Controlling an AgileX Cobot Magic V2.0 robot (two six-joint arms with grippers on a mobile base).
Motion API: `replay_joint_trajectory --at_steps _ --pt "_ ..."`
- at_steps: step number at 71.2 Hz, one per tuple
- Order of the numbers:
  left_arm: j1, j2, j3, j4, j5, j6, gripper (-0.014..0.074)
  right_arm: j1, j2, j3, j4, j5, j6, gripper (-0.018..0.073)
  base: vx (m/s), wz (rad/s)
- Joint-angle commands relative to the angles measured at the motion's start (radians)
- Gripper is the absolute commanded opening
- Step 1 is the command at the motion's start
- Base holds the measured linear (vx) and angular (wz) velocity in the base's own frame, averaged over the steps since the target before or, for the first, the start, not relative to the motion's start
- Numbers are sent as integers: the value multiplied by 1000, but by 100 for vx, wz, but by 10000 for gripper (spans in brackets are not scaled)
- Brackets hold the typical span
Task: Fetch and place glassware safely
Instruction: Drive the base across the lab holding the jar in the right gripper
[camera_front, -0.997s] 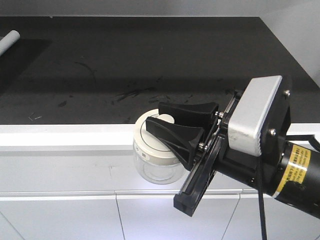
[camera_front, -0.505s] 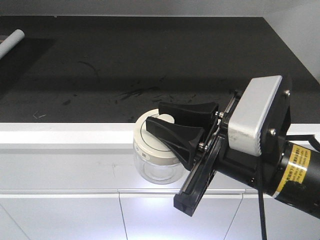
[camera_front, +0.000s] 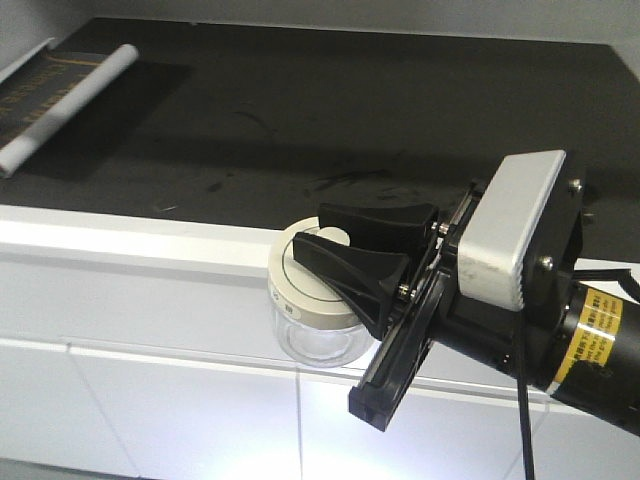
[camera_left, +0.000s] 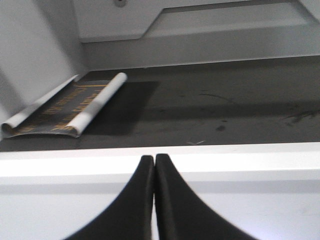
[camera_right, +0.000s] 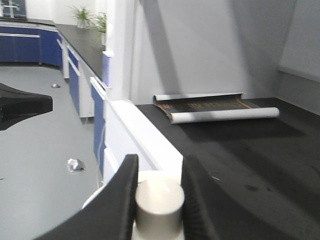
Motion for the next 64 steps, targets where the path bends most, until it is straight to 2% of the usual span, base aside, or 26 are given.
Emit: replay_joint_trajectory --at_steps 1,34,64 --pt "-6 3 -27 -10 -71 -6 -7 -2 -24 -32 29 -70 -1 -1 -1 38" --pt "-6 3 -27 -10 -71 -6 -7 -2 -24 -32 29 -70 -1 -1 -3 58" --pt "-6 3 -27 -10 -71 -6 -7 -2 -24 -32 29 -69 -1 -1 -2 77"
